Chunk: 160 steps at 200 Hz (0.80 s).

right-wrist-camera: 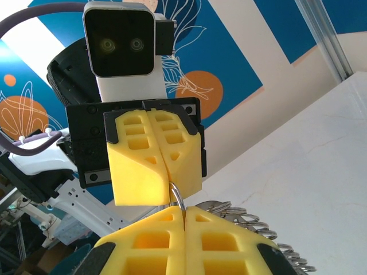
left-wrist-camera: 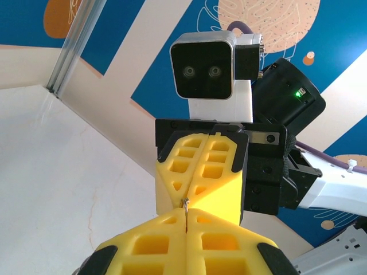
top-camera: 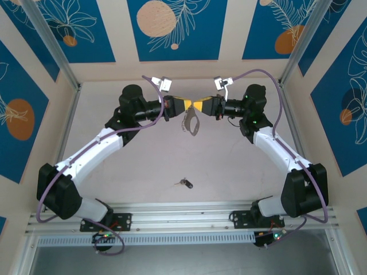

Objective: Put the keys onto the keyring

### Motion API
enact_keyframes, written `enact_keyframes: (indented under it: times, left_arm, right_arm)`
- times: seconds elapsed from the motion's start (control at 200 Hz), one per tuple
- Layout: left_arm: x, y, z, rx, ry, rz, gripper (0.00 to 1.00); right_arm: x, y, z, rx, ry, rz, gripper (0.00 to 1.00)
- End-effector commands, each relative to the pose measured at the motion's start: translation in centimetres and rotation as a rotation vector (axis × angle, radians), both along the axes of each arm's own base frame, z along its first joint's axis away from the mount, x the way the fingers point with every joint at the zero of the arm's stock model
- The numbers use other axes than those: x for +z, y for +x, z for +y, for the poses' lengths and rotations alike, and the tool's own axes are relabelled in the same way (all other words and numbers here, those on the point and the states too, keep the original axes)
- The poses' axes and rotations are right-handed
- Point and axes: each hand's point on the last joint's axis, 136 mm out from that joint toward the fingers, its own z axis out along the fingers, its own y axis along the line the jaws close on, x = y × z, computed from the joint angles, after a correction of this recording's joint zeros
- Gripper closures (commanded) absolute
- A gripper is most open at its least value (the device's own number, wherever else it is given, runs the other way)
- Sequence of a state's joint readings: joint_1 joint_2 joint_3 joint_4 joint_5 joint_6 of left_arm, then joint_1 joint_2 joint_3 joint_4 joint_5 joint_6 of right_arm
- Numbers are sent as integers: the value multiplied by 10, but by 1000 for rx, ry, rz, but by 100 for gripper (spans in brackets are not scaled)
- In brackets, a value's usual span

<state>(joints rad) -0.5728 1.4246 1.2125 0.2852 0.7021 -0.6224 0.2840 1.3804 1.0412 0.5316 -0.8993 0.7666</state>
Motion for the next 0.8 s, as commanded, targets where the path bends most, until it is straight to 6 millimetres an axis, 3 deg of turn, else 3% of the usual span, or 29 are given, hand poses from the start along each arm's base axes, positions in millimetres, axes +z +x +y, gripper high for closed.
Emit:
enact_keyframes:
  times: [0.0,0.165,0.35,0.47,0.61,0.795]
  left_arm:
    - [9,-6,-5,-31,-25,-36,100]
    - [4,-2,-5,-18,-1,-27,99]
    - [2,-2,3,21,71,-67,54]
    - [5,-4,10,45,116,-107,35]
    - [8,-7,18,56,168,-159,27]
    - [8,-11,21,0,221,-194,26]
  right_arm:
    - [6,-4,2,21,4,-30,100]
    - [5,-3,-1,0,-6,-34,100]
    - [-4,1,-9,-76,-59,-40,100]
    - [-8,0,-15,-98,-82,-52,100]
    - [-10,-6,-17,-88,-112,-91,100]
    - [-5,-16,-17,-46,-133,-135,100]
